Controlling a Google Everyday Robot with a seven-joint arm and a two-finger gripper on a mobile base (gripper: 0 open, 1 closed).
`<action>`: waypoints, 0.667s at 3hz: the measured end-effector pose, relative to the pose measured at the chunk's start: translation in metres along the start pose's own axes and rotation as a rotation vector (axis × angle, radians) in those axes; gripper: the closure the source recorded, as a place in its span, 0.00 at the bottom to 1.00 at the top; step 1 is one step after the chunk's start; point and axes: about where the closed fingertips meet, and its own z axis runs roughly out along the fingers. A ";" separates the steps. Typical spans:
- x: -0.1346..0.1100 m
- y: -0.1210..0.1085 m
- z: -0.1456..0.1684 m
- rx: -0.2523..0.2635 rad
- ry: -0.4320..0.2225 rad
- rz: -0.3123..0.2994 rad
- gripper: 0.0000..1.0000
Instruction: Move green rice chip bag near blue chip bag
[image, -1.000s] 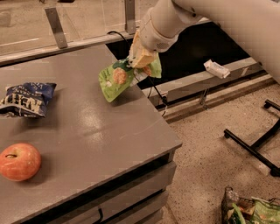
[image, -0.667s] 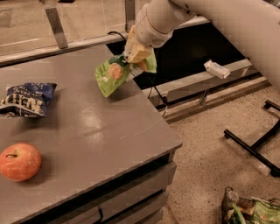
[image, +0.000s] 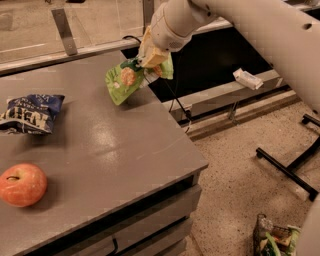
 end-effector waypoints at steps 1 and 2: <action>-0.001 -0.007 0.007 0.017 -0.023 0.002 1.00; -0.016 -0.009 0.014 0.018 -0.084 0.005 1.00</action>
Offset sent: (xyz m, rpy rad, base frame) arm 0.0018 0.0411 0.0071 0.1475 0.0140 0.0875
